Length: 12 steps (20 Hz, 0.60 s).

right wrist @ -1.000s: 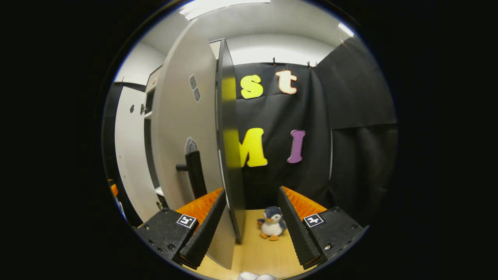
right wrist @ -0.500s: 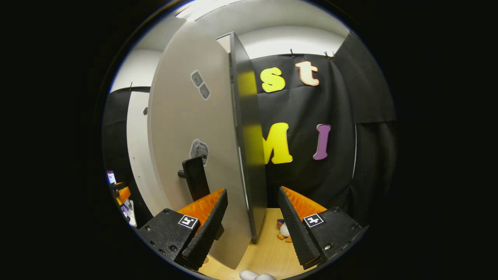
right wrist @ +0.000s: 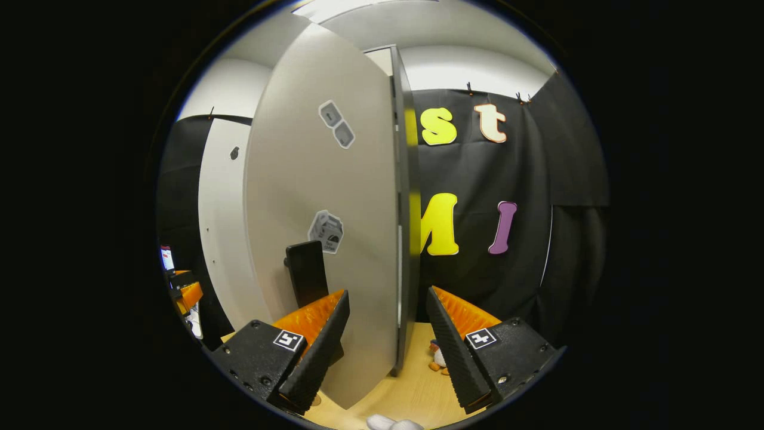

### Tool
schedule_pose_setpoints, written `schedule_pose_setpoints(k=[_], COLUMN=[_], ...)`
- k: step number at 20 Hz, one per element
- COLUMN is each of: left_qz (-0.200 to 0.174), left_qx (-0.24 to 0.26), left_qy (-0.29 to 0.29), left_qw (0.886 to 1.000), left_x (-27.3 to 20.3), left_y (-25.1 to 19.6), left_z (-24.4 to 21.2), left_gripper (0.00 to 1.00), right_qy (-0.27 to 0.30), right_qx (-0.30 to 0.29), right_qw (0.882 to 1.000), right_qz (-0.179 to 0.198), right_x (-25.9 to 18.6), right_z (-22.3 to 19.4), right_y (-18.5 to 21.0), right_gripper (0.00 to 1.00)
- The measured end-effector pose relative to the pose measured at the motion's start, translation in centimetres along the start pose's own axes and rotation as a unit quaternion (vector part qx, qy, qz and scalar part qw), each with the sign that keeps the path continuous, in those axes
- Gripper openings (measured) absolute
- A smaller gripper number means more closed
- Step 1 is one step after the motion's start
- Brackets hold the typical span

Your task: Grasp the bottle in the cabinet with the left hand and place it on the coaster, then close the right door with the right hand and the left door with the left hand.

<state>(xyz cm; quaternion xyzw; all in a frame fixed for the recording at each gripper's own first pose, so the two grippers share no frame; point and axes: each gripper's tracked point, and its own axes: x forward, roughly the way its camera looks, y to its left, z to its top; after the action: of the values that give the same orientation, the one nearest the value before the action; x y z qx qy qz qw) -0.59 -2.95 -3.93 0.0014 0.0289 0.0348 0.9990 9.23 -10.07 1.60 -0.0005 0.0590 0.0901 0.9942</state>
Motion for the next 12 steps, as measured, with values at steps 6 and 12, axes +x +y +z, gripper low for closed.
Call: schedule_pose_setpoints(k=[6,12], left_qz=[-0.031,-0.04], left_qx=[0.012,-0.004], left_qy=[-0.002,-0.007], left_qw=[0.999,0.999], left_x=[0.3,-0.1], left_y=[2.0,4.5], left_z=[-0.5,-0.6], left_gripper=[0.96,0.96], right_qy=[0.011,0.003], right_qx=[-0.006,0.019], right_qw=[1.0,1.0], right_qz=[0.0,0.0], right_x=[2.8,3.5], right_z=[-1.2,-2.0], right_y=[5.7,9.2], right_gripper=[0.81,0.82])
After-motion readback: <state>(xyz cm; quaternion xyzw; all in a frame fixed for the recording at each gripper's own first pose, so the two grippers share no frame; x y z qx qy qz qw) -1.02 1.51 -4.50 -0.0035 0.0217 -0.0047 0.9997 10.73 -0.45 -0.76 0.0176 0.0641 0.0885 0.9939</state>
